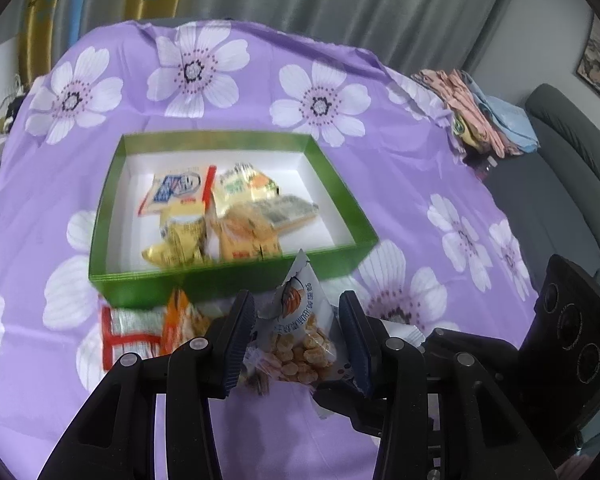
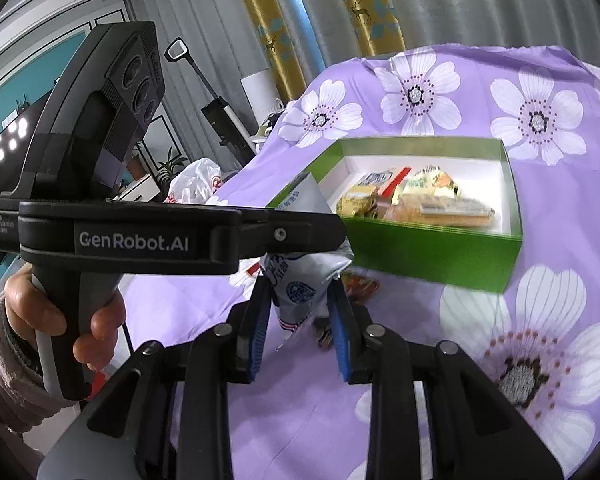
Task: Organize snacks
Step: 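Carry the silver peanut bag over the green box and lower it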
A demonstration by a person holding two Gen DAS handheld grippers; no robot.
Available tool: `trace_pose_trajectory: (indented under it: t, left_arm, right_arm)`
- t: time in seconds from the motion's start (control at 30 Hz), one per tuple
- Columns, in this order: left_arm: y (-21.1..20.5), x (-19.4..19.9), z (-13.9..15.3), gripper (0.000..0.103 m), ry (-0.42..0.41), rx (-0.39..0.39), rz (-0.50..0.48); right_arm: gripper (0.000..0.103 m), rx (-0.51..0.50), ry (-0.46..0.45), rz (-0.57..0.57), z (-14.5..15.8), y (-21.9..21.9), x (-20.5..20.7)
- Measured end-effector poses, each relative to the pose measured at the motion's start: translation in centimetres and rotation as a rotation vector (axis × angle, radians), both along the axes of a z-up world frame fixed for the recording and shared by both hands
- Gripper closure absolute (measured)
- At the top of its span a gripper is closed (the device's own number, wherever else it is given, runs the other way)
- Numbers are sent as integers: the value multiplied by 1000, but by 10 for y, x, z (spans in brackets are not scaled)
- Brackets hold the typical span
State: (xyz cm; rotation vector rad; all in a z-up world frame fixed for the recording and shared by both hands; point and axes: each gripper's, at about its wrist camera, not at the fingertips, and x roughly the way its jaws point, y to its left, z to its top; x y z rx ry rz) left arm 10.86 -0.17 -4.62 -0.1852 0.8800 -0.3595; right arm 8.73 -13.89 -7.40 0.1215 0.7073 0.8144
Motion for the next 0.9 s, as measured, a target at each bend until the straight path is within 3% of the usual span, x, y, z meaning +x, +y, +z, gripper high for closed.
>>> trace_pose_trajectory:
  t: [0.3, 0.63, 0.9]
  left_arm:
    - [16, 47, 6, 58, -9, -45, 23]
    - [28, 92, -16, 58, 25, -50, 63]
    - [49, 117, -33, 59, 73, -130, 140]
  right_arm:
    - [74, -11, -33, -6, 9, 10, 47]
    - [74, -51, 9, -17, -7, 26, 92]
    - [72, -55, 42, -28, -15, 40, 120]
